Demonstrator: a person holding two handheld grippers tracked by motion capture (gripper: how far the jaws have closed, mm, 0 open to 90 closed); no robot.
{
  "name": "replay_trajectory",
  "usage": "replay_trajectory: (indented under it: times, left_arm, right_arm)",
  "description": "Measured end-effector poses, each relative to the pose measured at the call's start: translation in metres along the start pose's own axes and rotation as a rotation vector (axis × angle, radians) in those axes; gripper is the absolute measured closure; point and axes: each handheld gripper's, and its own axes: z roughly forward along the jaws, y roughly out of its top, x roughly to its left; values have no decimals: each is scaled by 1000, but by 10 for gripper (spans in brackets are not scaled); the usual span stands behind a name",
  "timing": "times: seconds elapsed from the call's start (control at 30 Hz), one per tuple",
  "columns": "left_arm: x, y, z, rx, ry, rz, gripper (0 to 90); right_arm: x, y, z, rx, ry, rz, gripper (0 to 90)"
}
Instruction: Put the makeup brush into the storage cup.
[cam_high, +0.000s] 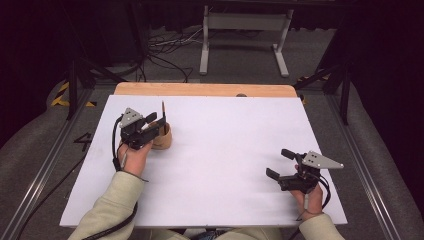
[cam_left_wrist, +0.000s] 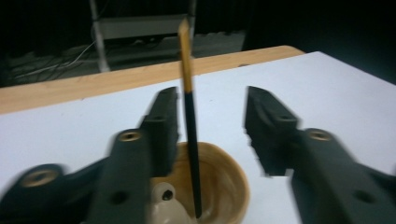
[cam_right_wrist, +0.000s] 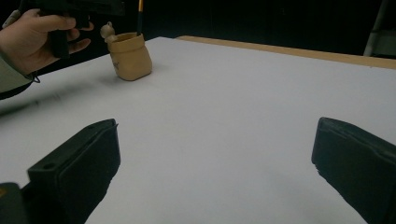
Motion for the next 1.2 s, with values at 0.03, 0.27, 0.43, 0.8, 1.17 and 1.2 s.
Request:
replay_trajectory:
  times: [0.03,0.27,0.43,0.8,1.17,1.2]
  left_arm:
    - [0,1,-2,-11,-8,4,419]
    - [-1,6,-17,-66,-56,-16,204]
    - [-4,9,-29,-76,-99,23,134]
    - [-14,7,-58,-87,-232,44,58]
    - [-13,-4,-77,-74,-297,70,25]
    - [-12,-6,-77,-68,-303,71,23]
  right_arm:
    - [0,0,0,-3,4,-1,12]
    - [-4,2,-4,-57,4,12,2]
    - [-8,5,-6,-93,14,1,0]
    - [-7,17,-11,-91,16,-59,0]
    - [-11,13,-16,-75,11,-57,0]
    - [-11,12,-16,-74,13,-57,0]
